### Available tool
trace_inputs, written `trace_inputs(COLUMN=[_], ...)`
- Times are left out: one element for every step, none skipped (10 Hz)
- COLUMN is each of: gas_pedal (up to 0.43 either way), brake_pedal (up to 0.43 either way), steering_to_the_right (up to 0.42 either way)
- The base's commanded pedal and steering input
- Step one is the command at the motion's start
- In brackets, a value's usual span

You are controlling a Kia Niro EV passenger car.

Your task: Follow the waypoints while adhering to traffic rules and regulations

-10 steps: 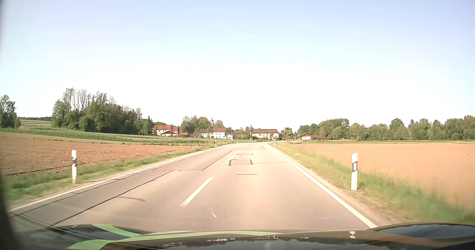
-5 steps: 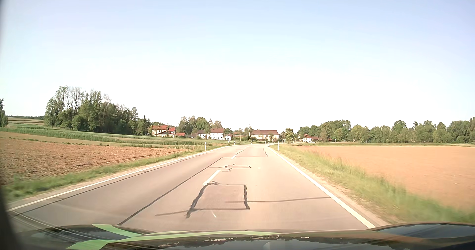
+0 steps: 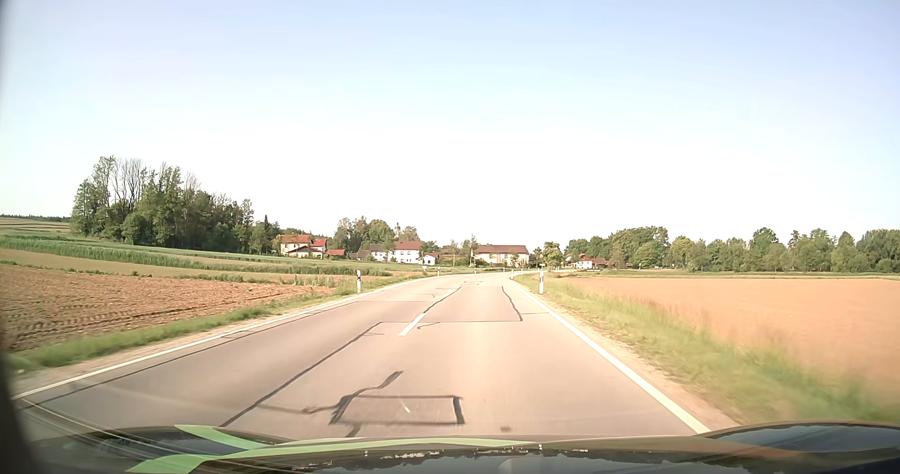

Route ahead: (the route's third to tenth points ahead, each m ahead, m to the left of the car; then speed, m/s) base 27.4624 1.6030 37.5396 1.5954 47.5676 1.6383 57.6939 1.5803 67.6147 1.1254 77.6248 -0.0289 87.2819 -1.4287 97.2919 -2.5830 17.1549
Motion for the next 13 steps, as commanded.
trace_inputs(gas_pedal=[0.039, 0.039, 0.047, 0.059, 0.087, 0.098, 0.098, 0.098, 0.059, 0.020, 0.008, 0.008, 0.020], brake_pedal=[0.000, 0.000, 0.000, 0.000, 0.000, 0.000, 0.000, 0.000, 0.000, 0.000, 0.000, 0.000, 0.000], steering_to_the_right=[-0.001, -0.001, -0.001, -0.001, -0.001, -0.001, -0.001, -0.001, 0.000, 0.000, 0.001, 0.001, 0.000])
